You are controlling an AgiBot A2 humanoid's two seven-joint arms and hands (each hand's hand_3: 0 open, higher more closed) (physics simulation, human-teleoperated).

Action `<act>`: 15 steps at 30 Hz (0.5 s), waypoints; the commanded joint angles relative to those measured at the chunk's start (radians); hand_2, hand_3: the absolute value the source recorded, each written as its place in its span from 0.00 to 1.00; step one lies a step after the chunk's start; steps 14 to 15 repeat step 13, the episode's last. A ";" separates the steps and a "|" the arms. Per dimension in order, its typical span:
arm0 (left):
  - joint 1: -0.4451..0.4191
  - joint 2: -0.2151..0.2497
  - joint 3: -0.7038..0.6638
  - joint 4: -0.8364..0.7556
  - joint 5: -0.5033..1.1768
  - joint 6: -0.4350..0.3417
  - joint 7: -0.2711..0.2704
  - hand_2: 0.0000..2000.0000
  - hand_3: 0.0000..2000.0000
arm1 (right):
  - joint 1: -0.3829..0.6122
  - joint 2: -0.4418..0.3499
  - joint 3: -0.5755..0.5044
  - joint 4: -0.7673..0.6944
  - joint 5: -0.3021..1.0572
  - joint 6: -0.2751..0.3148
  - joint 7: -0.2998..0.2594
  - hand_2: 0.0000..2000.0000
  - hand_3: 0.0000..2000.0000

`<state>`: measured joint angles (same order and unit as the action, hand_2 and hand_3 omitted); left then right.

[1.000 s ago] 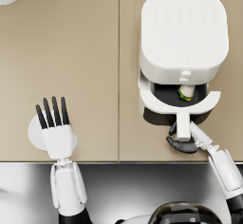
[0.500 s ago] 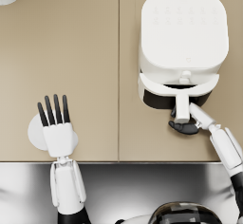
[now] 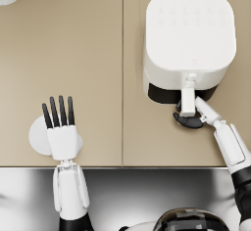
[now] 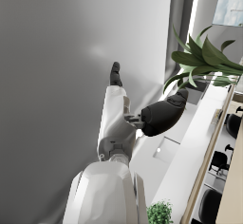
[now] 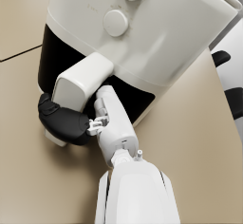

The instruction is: Pick up the chicken rolls and place it into the air fryer

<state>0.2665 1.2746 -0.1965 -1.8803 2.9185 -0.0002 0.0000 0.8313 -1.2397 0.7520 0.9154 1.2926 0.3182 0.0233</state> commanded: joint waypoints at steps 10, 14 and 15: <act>-0.001 0.000 0.001 0.002 0.000 0.000 0.000 0.00 0.00 | -0.020 -0.017 -0.032 0.001 0.001 -0.024 0.000 1.00 1.00; -0.001 0.000 0.001 0.002 0.000 0.000 0.000 0.00 0.00 | -0.020 -0.017 -0.032 0.001 0.000 -0.025 0.000 1.00 1.00; -0.001 0.000 0.001 0.002 0.000 0.000 0.000 0.00 0.00 | -0.020 -0.017 -0.032 0.001 0.000 -0.025 0.000 1.00 1.00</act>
